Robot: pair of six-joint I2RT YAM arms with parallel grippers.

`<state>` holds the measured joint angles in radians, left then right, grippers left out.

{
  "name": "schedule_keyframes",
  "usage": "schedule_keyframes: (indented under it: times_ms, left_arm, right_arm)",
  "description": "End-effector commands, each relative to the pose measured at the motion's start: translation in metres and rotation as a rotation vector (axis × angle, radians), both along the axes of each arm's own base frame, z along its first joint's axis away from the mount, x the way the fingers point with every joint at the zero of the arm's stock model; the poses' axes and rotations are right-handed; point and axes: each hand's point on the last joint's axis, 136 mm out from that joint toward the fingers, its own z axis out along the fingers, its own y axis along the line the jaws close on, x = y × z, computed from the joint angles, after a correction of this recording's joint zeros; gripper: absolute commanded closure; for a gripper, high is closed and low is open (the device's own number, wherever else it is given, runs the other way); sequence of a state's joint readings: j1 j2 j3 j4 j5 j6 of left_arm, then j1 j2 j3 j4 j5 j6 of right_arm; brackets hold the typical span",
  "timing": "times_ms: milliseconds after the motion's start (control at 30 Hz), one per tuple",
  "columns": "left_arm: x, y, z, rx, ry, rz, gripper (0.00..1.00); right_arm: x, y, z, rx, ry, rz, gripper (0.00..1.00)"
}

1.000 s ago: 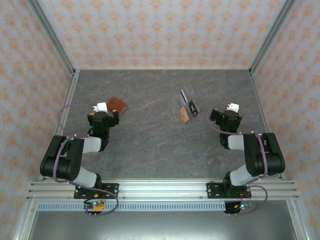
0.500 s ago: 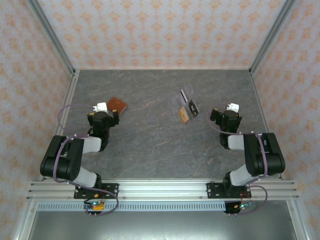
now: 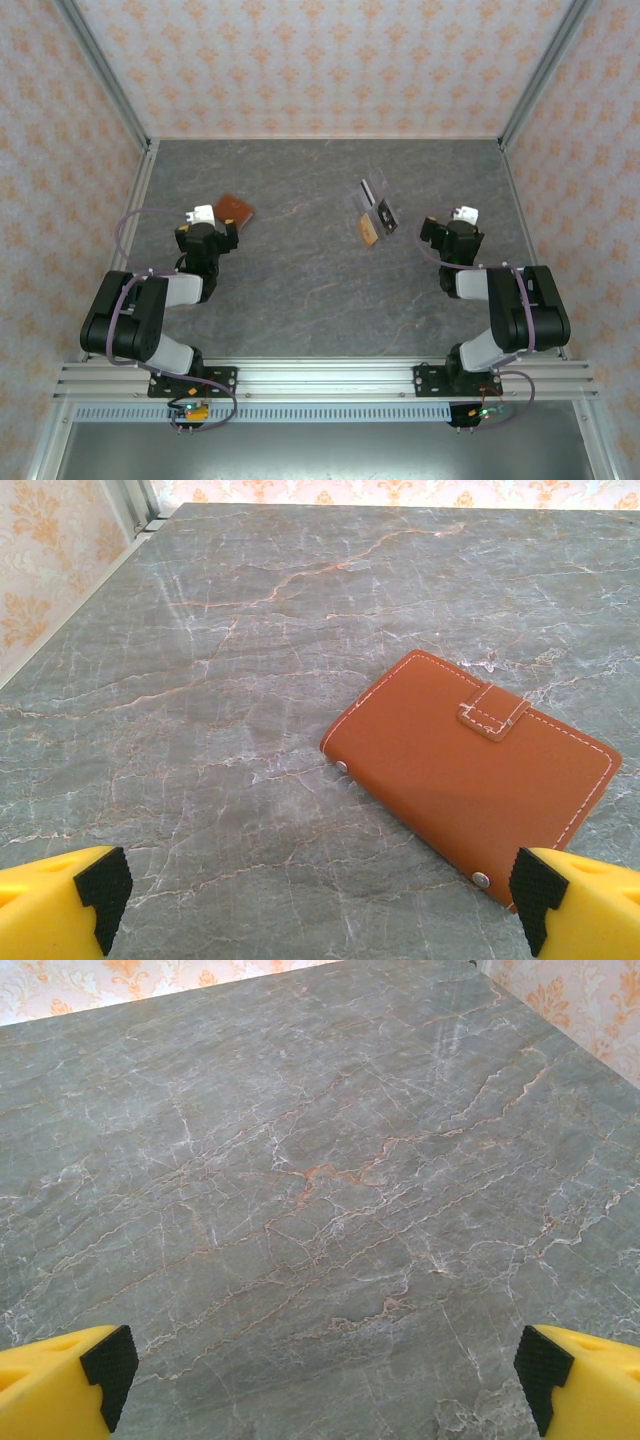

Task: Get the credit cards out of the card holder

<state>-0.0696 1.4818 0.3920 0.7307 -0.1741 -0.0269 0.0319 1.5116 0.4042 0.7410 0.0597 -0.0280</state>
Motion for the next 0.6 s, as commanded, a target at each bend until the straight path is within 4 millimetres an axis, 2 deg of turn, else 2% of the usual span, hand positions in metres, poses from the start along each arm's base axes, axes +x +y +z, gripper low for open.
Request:
schedule_keyframes:
  times_ms: [0,133,200,333,433,567]
  left_arm:
    - [0.003,0.012,0.025,0.021,-0.060,0.060,0.00]
    - [-0.006,0.024,0.043,0.027,-0.006,0.141,0.00]
    - [-0.009,0.026,0.055,0.010,0.006,0.165,0.00]
    - [-0.014,0.019,0.079,-0.085,-0.026,0.165,0.00]
    - [-0.018,0.013,0.091,-0.159,-0.009,0.168,0.00]
    - [-0.016,-0.008,0.092,-0.275,0.047,0.108,0.00]
  right_arm:
    - [0.002,-0.010,0.028,-0.009,-0.064,-0.053,0.01]
    - [-0.010,-0.026,0.052,-0.001,-0.029,-0.174,0.01]
    - [-0.016,-0.033,0.061,0.059,-0.018,-0.253,0.01]
    - [-0.027,-0.029,0.078,0.189,0.034,-0.308,0.01]
    - [-0.035,-0.017,0.083,0.272,0.146,-0.300,0.01]
    - [-0.043,0.027,0.075,0.429,0.335,-0.131,0.01]
